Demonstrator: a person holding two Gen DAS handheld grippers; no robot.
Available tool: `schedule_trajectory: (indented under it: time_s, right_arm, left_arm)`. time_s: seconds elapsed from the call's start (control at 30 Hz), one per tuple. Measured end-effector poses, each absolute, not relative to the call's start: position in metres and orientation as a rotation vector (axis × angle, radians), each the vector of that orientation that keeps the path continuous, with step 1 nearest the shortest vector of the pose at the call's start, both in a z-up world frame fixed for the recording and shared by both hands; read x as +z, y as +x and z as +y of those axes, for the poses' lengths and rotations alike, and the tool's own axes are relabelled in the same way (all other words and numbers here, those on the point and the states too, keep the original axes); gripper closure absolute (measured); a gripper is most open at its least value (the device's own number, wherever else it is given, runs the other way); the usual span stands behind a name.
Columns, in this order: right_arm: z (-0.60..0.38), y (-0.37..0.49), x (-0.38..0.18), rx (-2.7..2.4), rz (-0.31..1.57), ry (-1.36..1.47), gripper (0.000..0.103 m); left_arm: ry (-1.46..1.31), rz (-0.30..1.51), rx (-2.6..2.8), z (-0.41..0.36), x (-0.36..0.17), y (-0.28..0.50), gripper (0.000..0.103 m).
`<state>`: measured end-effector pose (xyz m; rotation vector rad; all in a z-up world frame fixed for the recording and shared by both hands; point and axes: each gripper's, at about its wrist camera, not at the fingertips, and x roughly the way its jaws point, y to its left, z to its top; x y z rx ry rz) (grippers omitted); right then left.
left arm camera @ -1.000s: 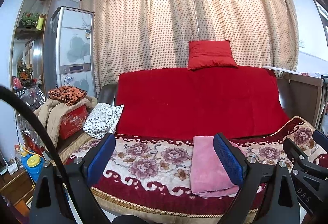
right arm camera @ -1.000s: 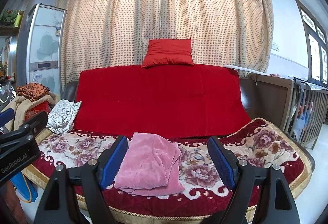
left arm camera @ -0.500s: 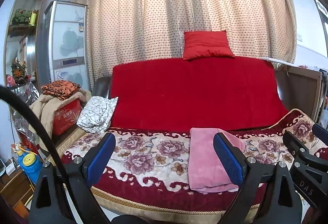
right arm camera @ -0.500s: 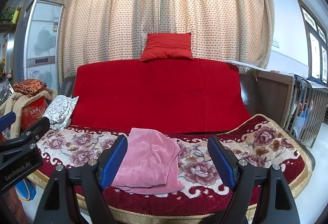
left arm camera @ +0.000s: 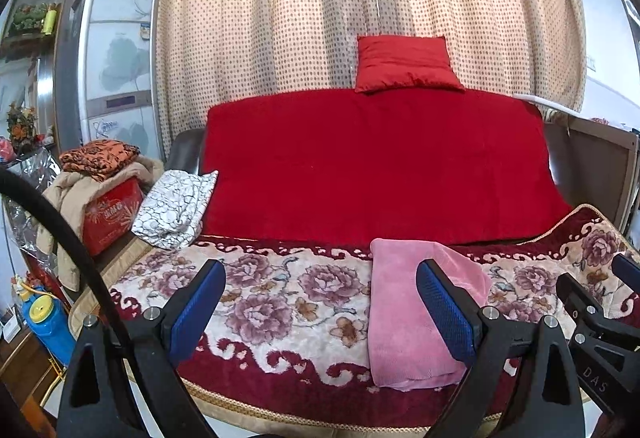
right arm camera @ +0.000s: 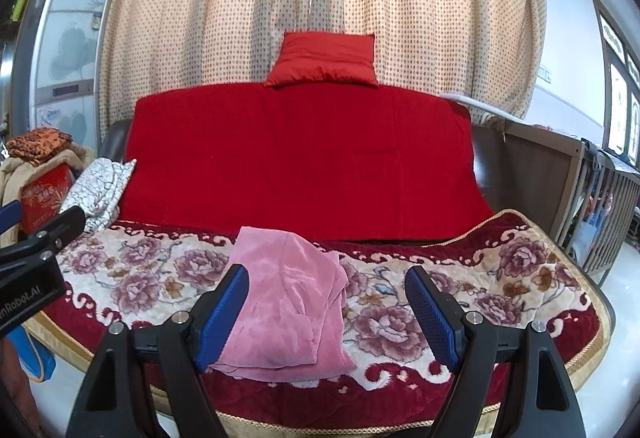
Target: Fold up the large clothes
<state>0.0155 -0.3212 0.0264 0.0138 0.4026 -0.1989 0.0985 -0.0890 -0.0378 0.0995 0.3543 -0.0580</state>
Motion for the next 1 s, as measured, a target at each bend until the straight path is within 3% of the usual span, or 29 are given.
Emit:
schedule_trajectory:
  time_s: [1.0]
  right_arm:
    - [-0.324, 0.122, -0.017, -0.141, 0.522, 0.040, 0.020]
  left_arm:
    - [0.087, 0.428, -0.076, -0.100, -0.067, 0.198, 0.007]
